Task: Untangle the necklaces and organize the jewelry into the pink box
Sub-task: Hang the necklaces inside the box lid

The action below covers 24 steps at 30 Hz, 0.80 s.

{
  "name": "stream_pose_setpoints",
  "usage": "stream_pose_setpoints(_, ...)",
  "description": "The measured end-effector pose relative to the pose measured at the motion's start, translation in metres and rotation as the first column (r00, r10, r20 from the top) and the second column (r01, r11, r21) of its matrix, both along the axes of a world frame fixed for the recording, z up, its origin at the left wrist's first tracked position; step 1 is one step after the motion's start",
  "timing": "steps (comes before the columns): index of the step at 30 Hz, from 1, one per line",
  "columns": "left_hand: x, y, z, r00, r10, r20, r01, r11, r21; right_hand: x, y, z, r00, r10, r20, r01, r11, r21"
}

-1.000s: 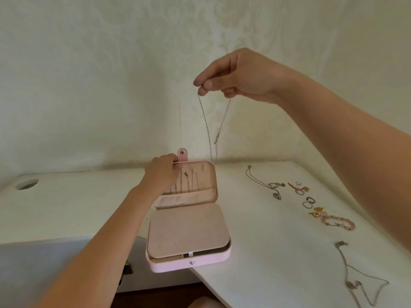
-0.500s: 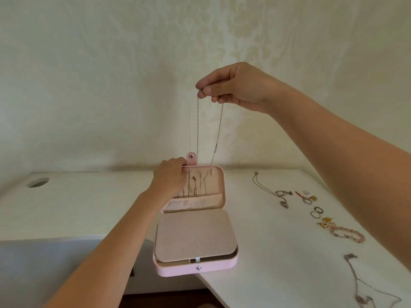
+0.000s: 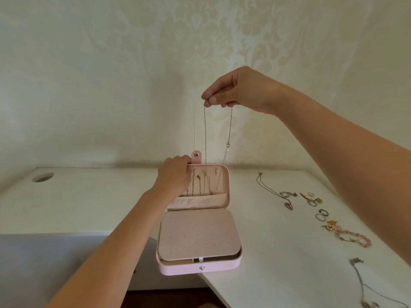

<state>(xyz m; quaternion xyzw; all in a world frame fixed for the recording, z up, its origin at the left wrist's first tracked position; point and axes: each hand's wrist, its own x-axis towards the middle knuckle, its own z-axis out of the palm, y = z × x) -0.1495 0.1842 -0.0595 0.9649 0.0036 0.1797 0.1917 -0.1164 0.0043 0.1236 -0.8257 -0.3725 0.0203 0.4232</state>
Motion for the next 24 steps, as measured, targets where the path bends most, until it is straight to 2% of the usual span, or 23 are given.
stream_pose_setpoints(5,0.001,0.002,-0.001,1.0,0.002,-0.015,-0.003,1.0,-0.006,0.002,0.006,-0.008,0.996,-0.002,0.092,0.009,0.997,-0.081)
stream_pose_setpoints(9,0.003,0.002,0.0,1.0,0.009,-0.027,-0.008,1.0,0.006,0.006,0.012,-0.014,0.987,-0.034,0.158,0.043,0.997,-0.057)
stream_pose_setpoints(17,0.005,0.002,0.001,0.997,-0.003,-0.078,0.0,0.999,-0.036,0.008,0.013,-0.022,0.985,-0.012,0.173,0.013,1.0,-0.006)
stream_pose_setpoints(24,0.008,0.001,-0.002,0.997,0.006,-0.073,-0.007,1.0,-0.012,0.011,0.011,-0.048,0.99,-0.021,0.142,0.035,0.995,-0.098)
